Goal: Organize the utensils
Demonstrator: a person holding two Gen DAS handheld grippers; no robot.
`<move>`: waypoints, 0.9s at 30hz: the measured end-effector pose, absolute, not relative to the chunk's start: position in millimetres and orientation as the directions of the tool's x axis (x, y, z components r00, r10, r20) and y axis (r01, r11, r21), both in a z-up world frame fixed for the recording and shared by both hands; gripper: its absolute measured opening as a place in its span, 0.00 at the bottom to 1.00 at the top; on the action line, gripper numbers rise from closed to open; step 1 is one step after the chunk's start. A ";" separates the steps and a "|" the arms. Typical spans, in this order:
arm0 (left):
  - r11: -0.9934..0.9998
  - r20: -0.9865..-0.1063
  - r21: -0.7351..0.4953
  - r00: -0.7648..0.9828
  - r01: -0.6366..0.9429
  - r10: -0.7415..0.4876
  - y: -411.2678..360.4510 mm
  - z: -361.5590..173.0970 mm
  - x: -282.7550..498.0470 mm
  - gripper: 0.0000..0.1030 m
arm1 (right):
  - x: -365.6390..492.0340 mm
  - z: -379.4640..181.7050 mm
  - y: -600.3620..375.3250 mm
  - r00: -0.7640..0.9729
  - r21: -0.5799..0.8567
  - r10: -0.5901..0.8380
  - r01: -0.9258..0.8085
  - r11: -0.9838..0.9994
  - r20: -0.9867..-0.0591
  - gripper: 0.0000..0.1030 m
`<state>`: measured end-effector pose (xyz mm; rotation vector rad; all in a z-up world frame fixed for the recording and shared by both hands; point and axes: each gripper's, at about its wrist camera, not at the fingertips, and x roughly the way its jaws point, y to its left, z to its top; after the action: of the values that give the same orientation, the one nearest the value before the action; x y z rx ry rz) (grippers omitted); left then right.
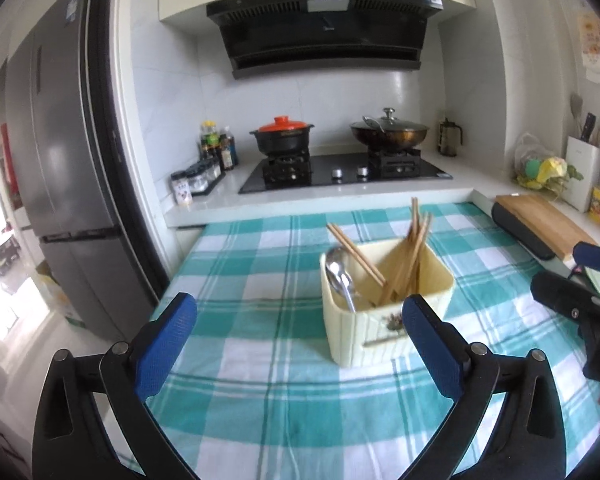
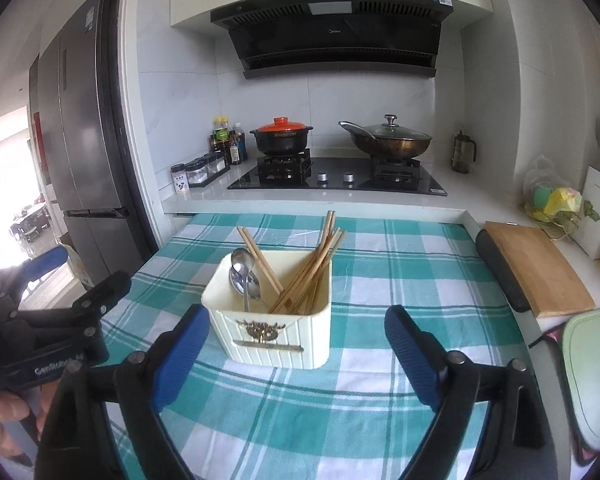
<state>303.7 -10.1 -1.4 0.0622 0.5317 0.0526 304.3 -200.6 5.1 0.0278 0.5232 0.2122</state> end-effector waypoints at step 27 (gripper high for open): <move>0.990 -0.491 0.021 0.861 -0.140 0.132 7.9 31.4 191.7 1.00 | 188.5 22.1 -188.1 0.882 0.037 0.162 -0.162 0.986 -0.443 1.00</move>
<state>191.7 7.9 31.4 -0.0158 0.5145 0.1425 188.5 -188.1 22.1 -0.0010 0.4613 0.1689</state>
